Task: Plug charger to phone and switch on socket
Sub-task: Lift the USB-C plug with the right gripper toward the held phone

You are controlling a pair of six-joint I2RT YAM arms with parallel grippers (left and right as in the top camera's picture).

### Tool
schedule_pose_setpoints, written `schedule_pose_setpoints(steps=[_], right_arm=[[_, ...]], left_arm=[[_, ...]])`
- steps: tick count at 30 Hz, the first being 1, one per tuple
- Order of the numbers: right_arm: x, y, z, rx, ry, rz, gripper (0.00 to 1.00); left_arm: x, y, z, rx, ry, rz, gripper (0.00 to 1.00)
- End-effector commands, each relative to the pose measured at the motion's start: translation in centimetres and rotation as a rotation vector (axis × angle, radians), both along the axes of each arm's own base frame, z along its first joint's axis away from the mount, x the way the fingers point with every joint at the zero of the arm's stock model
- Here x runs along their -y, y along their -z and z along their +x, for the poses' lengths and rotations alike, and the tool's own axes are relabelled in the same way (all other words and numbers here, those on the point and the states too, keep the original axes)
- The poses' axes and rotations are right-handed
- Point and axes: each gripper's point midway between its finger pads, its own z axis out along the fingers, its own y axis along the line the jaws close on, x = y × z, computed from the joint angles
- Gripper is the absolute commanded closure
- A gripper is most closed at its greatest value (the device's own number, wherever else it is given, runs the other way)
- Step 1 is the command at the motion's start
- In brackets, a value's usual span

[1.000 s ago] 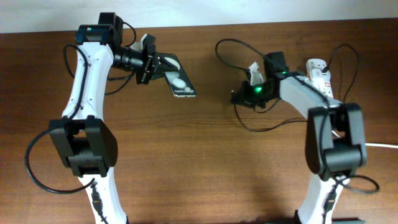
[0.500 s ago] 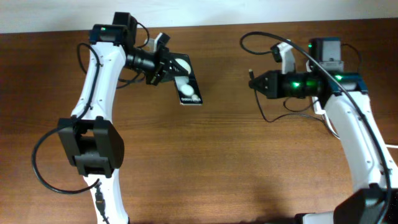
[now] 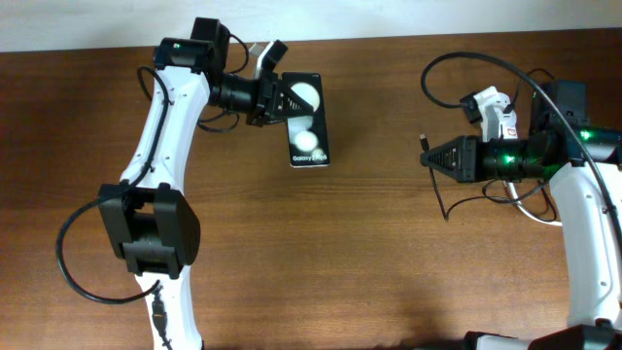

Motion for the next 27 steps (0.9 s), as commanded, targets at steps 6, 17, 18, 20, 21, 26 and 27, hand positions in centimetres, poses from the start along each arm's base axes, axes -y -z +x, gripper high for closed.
schedule_pose_setpoints(steps=[6,17,18,20,21,26,27], right_arm=[[-4.6,-1.2,-1.5,0.046,-0.149,0.096,0.96],[-12.3,-2.6,-0.5,0.057,-0.203,0.107,0.96],[-13.0,-2.9,-0.6,0.062,-0.212,0.117,0.96],[-14.2,-3.2,-0.6,0.058,-0.219,0.131,0.96],[-14.6,-3.2,-0.6,0.054,-0.222,0.135,0.96],[-15.1,-3.2,-0.6,0.052,-0.227,0.137,0.96],[-15.1,-3.1,-0.5,0.054,-0.224,0.134,0.96]], left_arm=[[0.8,-5.7,-0.1,0.088,0.073,-0.335,1.00],[-1.2,-6.0,1.9,0.048,0.017,-0.327,1.00],[-1.3,-6.1,2.1,0.050,0.015,-0.328,1.00],[-1.2,-6.3,2.6,0.052,0.015,-0.328,1.00],[-1.2,-6.6,3.0,0.045,0.013,-0.327,1.00],[-1.1,-7.5,4.2,0.035,0.013,-0.325,1.00],[-1.0,-7.7,4.4,0.037,0.013,-0.326,1.00]])
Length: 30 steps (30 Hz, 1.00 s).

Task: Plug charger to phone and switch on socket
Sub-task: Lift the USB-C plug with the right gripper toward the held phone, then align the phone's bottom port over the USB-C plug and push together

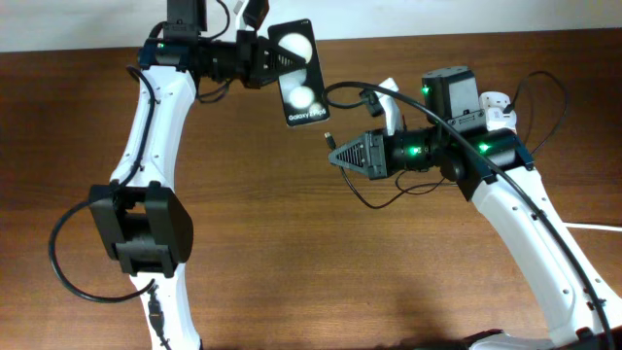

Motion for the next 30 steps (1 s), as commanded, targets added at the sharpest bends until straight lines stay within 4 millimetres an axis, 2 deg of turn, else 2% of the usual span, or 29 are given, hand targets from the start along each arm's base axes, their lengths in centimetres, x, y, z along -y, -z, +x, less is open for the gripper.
schedule_pose_setpoints(steps=[1,10,27,30], right_arm=[[-0.3,-0.2,0.1,0.006,0.000,0.002,0.96],[-2.6,0.9,0.6,-0.014,-0.028,0.010,0.96],[-2.5,0.2,2.7,-0.005,0.067,0.022,0.96],[-2.5,0.7,2.7,-0.094,0.106,0.032,0.96]], left_arm=[[-0.1,-1.1,0.0,-0.080,0.024,-0.021,1.00],[-0.1,-1.1,0.1,-0.087,0.022,-0.019,1.00],[-0.1,-1.2,0.2,-0.065,0.023,-0.022,1.00],[-0.1,-1.2,0.2,-0.061,0.023,-0.022,1.00]])
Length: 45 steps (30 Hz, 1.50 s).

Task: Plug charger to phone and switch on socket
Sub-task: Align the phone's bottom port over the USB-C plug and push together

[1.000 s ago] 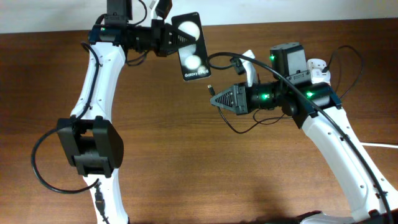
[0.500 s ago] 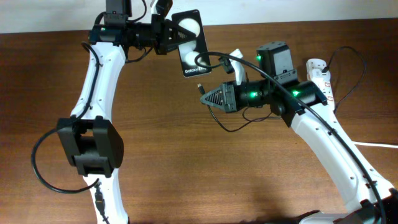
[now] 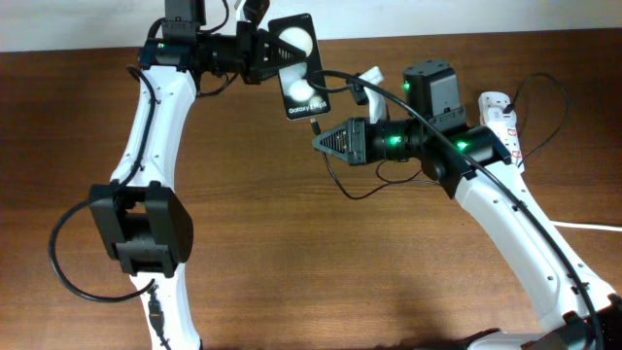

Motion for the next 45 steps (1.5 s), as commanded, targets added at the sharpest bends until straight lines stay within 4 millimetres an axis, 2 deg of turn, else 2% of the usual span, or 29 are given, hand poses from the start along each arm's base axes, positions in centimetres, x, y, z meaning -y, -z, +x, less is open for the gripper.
schedule_pose_setpoints(steps=[1,9,23,37,45], right_arm=[[-0.18,0.89,0.25,-0.134,0.060,0.019,0.96],[-0.21,1.30,0.45,-0.194,0.105,0.020,0.96],[-0.89,0.62,-0.23,-0.121,0.024,0.036,0.96],[-0.80,0.55,0.29,-0.098,0.043,0.031,0.96],[-0.66,1.12,-0.17,-0.133,0.041,0.016,0.96]], left_arm=[[-0.13,-0.70,-0.30,0.011,0.024,-0.024,1.00],[-0.13,-0.69,-0.29,0.011,0.023,-0.024,1.00],[-0.08,-0.10,0.40,0.014,-0.017,0.011,1.00],[0.53,-0.18,-0.01,0.013,0.003,0.006,1.00],[0.48,-0.14,0.07,0.013,-0.001,0.008,1.00]])
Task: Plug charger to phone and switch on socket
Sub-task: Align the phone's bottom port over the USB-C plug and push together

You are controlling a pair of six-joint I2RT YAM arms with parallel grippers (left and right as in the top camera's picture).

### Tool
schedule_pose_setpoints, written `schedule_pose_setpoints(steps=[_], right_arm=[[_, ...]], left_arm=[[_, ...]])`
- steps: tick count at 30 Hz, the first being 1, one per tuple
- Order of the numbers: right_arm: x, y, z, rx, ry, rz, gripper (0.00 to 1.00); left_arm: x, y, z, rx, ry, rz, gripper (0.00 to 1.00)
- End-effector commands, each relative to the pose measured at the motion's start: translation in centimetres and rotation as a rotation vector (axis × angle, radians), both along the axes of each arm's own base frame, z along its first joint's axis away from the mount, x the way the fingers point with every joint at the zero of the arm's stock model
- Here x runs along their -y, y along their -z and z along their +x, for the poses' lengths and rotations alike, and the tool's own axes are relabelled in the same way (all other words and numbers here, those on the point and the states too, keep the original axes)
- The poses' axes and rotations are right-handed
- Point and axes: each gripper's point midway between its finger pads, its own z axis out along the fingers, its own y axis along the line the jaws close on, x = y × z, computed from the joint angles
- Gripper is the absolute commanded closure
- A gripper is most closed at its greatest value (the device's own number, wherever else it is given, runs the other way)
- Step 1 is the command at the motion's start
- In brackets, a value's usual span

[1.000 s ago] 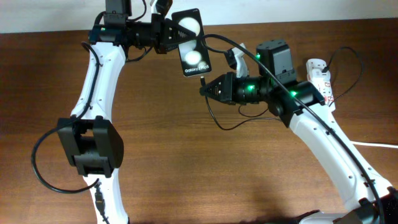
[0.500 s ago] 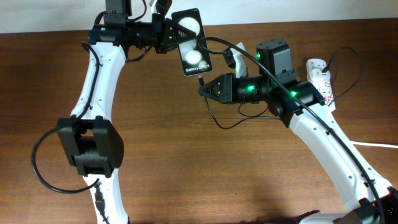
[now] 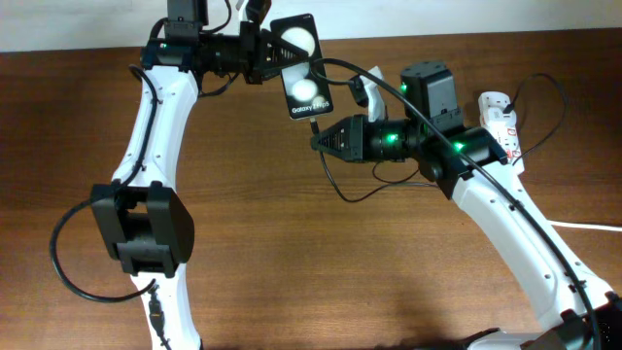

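Note:
A black phone [image 3: 301, 70] with a lit screen is held up off the table at the back, my left gripper [image 3: 270, 56] shut on its upper end. Its lower end points toward the right arm. My right gripper [image 3: 321, 138] is shut on the charger plug [image 3: 315, 124], whose tip touches the phone's bottom edge. The black cable [image 3: 340, 185] loops down from the gripper and back over the right arm. The white socket strip [image 3: 501, 122] lies at the right, behind the right arm.
A brown wooden table [image 3: 321, 262] carries everything. The left arm's base [image 3: 146, 228] stands at the front left. A white cable [image 3: 588, 226] trails off the right edge.
My right gripper has risen slightly, bringing the plug tip closer against the phone's bottom edge. The phone and left arm have barely moved.
First the phone lay on the table under my left gripper while the right gripper held the plug far to the right by the socket strip. Then the phone was lifted and the right arm had come left. After that the plug was just below the phone, now at its bottom edge.

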Motion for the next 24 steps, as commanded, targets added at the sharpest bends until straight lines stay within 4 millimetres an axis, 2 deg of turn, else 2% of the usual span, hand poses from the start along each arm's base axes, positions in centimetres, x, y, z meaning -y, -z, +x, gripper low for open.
schedule_pose_setpoints(steps=[1,12,24], right_arm=[[-0.37,0.76,-0.28,-0.006,-0.018,-0.012,0.96],[-0.44,0.34,0.13,0.027,-0.016,-0.004,0.96],[-0.24,0.76,0.16,0.012,-0.002,-0.021,0.96]], left_arm=[[0.11,-0.52,-0.23,0.011,0.017,-0.014,1.00],[0.16,-0.50,-0.28,0.007,0.019,-0.015,1.00],[0.14,-0.50,-0.27,0.007,0.018,-0.014,1.00]])
